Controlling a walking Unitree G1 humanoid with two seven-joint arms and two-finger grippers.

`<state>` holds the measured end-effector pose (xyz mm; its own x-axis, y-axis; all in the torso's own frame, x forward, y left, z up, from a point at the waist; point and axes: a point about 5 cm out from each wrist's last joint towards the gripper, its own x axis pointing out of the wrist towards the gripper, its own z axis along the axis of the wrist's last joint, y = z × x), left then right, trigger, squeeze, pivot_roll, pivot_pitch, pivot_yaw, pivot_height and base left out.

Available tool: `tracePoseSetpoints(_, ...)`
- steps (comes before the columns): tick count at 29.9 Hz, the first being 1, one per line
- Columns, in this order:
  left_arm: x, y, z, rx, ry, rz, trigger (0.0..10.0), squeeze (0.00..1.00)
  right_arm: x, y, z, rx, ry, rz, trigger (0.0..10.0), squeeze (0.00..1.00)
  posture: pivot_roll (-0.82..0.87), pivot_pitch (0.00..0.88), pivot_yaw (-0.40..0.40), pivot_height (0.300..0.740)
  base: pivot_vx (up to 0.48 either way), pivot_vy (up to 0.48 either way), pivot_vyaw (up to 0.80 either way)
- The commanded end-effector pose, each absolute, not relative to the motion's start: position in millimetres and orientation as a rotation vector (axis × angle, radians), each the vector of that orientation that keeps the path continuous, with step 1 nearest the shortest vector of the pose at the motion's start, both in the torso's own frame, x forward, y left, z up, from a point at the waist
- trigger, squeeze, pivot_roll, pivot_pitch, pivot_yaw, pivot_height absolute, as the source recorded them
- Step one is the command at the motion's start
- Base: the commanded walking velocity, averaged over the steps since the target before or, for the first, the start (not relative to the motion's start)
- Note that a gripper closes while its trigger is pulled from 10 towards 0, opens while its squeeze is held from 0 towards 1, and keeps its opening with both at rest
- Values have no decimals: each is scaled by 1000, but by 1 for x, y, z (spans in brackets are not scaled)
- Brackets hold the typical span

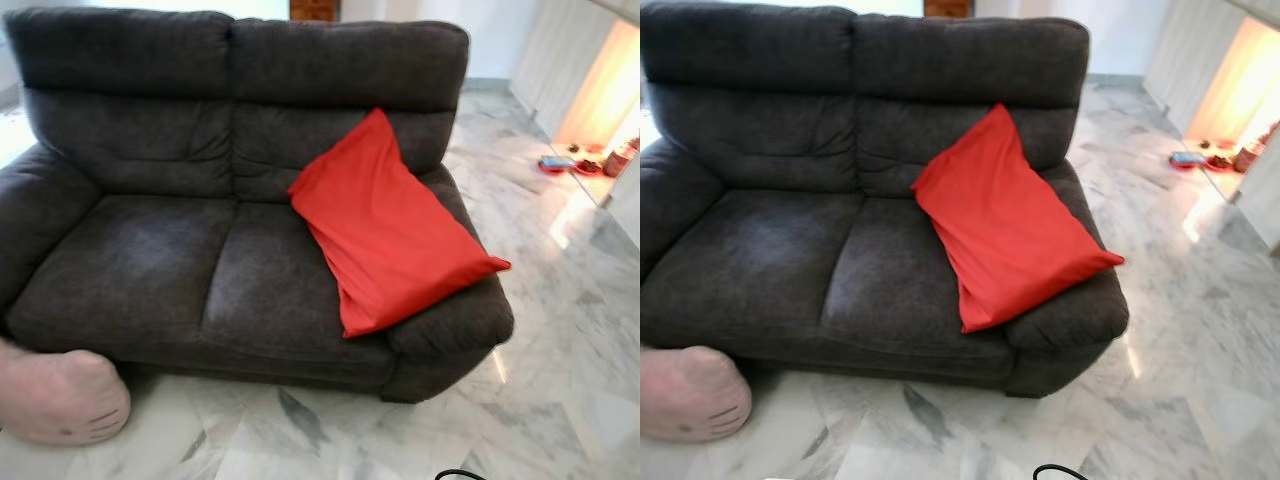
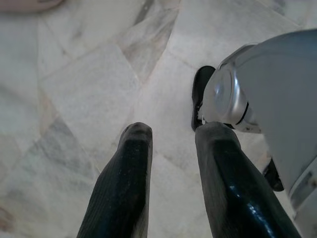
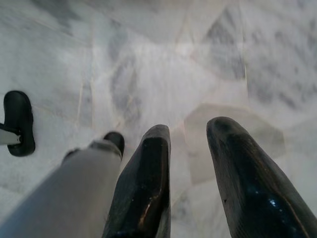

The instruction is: Move the pillow to the sofa from floor

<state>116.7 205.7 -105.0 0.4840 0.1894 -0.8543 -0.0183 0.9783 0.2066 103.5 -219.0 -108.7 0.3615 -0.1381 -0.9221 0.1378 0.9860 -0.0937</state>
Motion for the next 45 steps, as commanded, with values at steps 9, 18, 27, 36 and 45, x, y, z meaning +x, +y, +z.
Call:
tracePoseSetpoints(9, 112, 210, -106, 198, 1076, 114, 10000, 0, 116, -216, -106, 6, 1162, -169, 10000, 0, 132, 0, -90, 740, 0, 353, 0)
tracePoseSetpoints(18, 112, 211, -105, 198, 1076, 111, 10000, 0, 107, -216, -108, 5, 1172, -170, 10000, 0, 131, 0, -90, 740, 0, 372, 0)
tracePoseSetpoints(27, 113, 212, -105, 192, 1074, 116, 10000, 0, 109, -214, -108, 6, 1163, -163, 10000, 0, 135, 0, -93, 740, 0, 370, 0)
tracePoseSetpoints(36, 114, 211, -105, 189, 1075, 117, 10000, 0, 115, -210, -107, -27, 1139, -111, 10000, 0, 136, 0, -94, 740, 0, 370, 178)
tracePoseSetpoints(45, 114, 212, -105, 199, 1075, 113, 10000, 0, 119, -209, -106, -22, 1133, -98, 10000, 0, 140, 0, -92, 740, 0, 160, 800)
